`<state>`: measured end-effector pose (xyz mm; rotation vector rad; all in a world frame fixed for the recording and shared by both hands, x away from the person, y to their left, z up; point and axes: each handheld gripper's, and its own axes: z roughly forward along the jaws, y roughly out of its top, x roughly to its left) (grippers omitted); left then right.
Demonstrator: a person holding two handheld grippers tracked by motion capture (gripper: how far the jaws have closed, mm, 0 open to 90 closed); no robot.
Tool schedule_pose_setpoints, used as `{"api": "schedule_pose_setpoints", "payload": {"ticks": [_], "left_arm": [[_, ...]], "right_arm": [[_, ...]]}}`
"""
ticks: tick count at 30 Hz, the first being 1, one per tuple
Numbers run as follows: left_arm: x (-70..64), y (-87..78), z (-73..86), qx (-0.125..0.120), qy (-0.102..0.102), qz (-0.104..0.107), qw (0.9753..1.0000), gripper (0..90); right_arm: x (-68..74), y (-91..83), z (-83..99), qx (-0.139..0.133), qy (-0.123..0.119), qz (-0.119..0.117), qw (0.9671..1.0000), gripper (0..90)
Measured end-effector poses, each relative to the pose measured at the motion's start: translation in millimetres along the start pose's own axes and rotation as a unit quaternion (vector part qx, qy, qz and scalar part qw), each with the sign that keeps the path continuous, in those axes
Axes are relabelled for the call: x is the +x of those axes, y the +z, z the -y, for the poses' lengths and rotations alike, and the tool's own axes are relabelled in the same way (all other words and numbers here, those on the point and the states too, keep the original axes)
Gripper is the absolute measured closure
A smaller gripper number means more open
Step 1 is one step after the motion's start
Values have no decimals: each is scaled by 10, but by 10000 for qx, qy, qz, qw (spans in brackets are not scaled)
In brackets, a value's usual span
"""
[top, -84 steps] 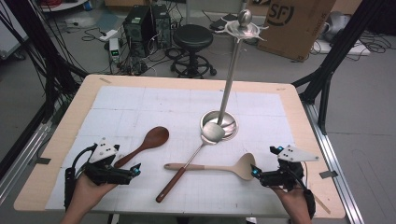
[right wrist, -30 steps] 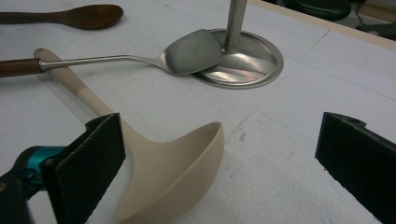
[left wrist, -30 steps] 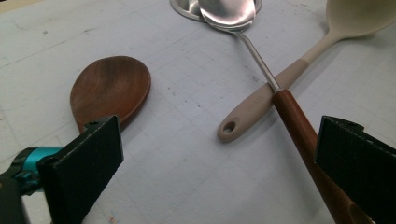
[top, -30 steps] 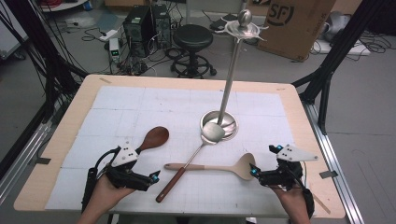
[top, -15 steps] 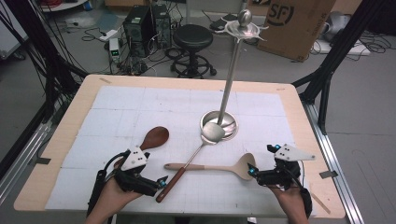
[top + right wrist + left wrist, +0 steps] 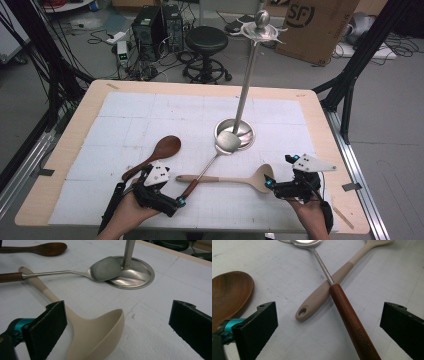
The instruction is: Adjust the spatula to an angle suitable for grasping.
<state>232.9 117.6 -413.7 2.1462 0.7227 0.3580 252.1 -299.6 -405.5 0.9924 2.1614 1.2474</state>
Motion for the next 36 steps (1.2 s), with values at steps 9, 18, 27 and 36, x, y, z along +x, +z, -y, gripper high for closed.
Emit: {"api": "schedule_pose_setpoints", "payload": {"ticks": [9, 18, 27, 36], "left_arm": [[-111, 113, 0, 208, 146, 187, 9995, 20], [-130, 132, 54, 348, 243, 255, 9988, 79], [-148, 146, 77, 482, 354, 463, 9971, 186], [-118, 142, 97, 565, 267, 671, 9958, 307]], "right_arm": [[12, 20, -9, 18, -1, -39, 10000, 3], [8, 4, 2, 16, 17, -39, 10000, 4], [11, 8, 3, 22, -5, -43, 10000, 3], [17, 9, 3, 24, -6, -45, 10000, 4]]}}
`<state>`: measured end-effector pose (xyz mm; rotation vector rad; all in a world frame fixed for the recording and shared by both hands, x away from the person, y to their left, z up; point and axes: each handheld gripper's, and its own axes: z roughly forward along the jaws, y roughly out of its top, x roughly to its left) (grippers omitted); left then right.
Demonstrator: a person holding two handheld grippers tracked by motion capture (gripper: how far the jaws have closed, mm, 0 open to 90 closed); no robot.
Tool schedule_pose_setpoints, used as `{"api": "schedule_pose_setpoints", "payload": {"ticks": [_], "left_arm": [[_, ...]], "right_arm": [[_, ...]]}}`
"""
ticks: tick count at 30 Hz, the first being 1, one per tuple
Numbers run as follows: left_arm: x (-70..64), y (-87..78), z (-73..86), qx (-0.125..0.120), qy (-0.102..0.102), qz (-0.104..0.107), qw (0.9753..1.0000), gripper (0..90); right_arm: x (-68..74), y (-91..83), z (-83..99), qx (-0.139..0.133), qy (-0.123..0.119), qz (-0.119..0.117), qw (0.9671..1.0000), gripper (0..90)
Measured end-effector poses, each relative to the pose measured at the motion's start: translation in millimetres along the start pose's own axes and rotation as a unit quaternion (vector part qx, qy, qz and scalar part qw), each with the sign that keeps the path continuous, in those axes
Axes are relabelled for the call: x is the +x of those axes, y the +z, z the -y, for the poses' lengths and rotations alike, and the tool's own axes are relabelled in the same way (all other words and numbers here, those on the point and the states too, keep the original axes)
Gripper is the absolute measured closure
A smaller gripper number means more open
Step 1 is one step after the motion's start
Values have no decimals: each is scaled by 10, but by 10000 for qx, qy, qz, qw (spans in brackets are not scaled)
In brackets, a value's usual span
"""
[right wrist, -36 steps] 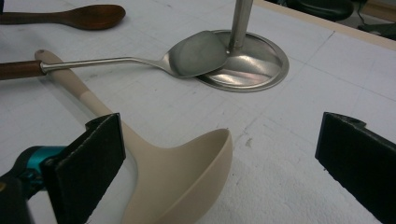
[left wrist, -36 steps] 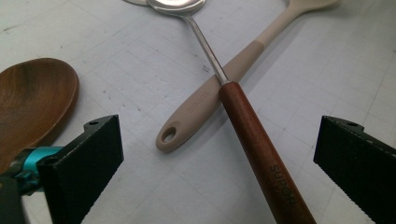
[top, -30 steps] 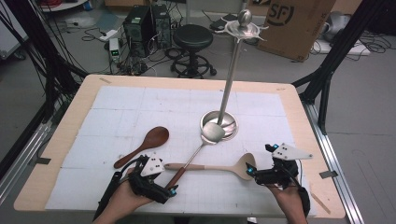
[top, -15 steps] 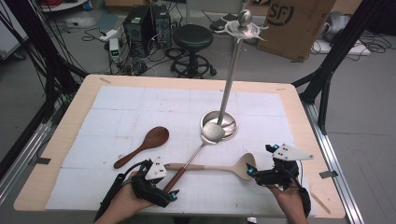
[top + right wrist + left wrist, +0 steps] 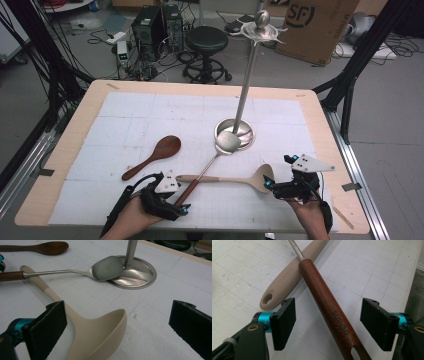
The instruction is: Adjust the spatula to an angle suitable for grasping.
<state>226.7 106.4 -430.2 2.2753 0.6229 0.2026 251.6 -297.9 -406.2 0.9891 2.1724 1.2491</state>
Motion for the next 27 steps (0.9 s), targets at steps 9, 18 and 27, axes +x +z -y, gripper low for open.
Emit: {"api": "schedule_pose_setpoints", "payload": {"ticks": [9, 18, 27], "left_arm": [[13, 6, 12, 114, -9, 83, 9999, 384], [23, 15, 21, 205, -17, 109, 9997, 449], [22, 23, 20, 263, -3, 229, 9994, 499]], "right_arm": [[3, 0, 2, 2, 0, -6, 10000, 4], [6, 7, 2, -5, -35, -16, 10000, 4], [15, 8, 2, 18, -21, -35, 10000, 4]]}}
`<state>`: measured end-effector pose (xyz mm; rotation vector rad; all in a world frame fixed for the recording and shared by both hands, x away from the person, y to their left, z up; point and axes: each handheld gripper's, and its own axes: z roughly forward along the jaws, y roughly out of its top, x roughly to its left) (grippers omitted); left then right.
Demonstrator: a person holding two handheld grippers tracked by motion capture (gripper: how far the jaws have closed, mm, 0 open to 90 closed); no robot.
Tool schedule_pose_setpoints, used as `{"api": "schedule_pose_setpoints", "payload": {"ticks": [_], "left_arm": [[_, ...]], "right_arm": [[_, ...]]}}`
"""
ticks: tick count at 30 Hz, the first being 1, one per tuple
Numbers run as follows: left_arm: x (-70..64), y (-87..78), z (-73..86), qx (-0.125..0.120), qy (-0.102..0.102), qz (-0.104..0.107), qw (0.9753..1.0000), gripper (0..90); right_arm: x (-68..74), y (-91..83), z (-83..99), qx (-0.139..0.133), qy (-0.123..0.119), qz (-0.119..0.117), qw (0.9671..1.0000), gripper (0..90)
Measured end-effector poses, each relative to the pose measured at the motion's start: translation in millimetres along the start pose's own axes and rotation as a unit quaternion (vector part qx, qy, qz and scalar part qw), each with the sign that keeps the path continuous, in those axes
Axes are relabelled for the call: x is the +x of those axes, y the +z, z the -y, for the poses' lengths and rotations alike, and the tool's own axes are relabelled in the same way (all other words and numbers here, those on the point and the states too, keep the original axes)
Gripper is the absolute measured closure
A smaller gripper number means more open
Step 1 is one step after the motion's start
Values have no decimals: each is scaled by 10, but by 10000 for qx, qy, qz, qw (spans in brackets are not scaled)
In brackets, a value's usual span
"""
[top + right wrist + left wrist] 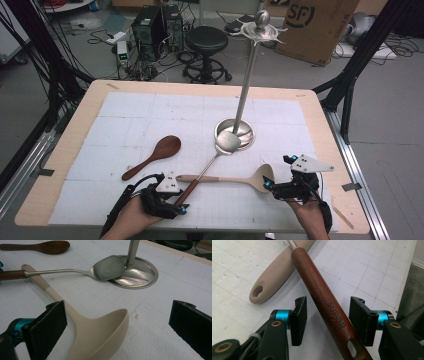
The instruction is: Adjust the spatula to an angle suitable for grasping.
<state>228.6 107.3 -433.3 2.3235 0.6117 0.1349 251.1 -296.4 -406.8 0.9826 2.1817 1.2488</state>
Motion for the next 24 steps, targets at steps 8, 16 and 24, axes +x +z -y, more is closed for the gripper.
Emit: {"api": "schedule_pose_setpoints", "payload": {"ticks": [8, 16, 24], "left_arm": [[-2, 6, 1, 39, 5, 11, 10000, 515], [5, 5, 5, 57, -1, 29, 10000, 550], [16, -5, 12, 48, -27, 16, 10000, 567]], "right_arm": [[2, -3, 0, 0, -3, 1, 10000, 4], [1, 1, -1, -17, -22, -4, 10000, 4], [0, 3, -1, -19, -37, -17, 10000, 3]]}}
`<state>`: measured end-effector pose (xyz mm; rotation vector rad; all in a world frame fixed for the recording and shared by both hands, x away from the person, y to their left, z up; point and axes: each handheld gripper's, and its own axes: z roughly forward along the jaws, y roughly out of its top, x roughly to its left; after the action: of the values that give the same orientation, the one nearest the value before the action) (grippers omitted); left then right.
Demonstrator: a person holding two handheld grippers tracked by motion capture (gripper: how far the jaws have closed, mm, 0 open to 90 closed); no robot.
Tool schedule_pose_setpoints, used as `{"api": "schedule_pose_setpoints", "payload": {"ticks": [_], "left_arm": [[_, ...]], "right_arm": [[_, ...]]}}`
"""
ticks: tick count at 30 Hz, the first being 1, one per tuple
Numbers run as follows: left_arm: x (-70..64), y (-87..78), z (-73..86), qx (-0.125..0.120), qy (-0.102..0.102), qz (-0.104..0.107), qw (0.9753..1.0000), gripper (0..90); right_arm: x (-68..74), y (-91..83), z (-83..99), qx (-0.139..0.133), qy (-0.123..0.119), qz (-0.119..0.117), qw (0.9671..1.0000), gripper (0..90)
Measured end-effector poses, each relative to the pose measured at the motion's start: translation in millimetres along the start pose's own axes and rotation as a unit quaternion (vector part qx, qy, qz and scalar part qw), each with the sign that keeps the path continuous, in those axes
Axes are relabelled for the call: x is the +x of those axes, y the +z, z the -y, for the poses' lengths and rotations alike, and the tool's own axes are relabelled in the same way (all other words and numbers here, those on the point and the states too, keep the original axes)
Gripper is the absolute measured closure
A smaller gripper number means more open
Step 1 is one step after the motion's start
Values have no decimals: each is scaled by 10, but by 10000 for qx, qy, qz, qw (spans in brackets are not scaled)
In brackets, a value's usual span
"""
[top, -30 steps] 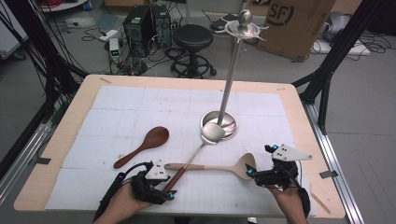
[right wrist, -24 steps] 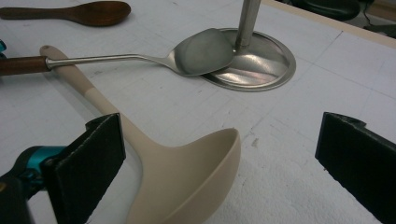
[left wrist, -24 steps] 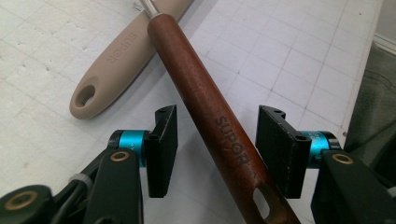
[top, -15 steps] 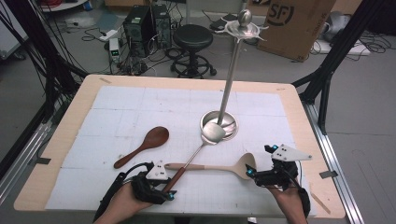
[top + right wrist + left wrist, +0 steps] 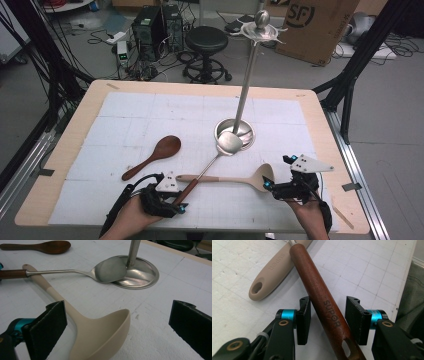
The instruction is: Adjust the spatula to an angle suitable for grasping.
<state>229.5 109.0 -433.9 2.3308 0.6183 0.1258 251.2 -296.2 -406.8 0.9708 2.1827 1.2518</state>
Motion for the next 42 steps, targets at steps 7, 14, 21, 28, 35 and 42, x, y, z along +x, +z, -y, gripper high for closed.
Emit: {"api": "schedule_pose_setpoints", "payload": {"ticks": [7, 14, 21, 28, 35, 42], "left_arm": [[6, -9, 2, 12, -29, 2, 10000, 576], [27, -29, 9, -27, -106, -16, 9999, 589], [50, -50, 15, -48, -128, -29, 9999, 599], [67, -68, 21, -71, -149, -41, 9999, 605], [68, -81, 24, -86, -145, -46, 9998, 608], [70, -100, 25, -113, -124, -93, 9998, 613]], "right_arm": [[0, -2, 1, -2, 19, -2, 10000, 4], [-2, 3, 1, -19, -7, -4, 10000, 4], [-2, 8, 2, -24, -2, -5, 10000, 4], [1, 8, 2, -17, 1, -23, 10000, 4], [-1, 8, 3, -14, -8, -26, 10000, 4], [1, 7, 2, -10, -13, -37, 10000, 4]]}}
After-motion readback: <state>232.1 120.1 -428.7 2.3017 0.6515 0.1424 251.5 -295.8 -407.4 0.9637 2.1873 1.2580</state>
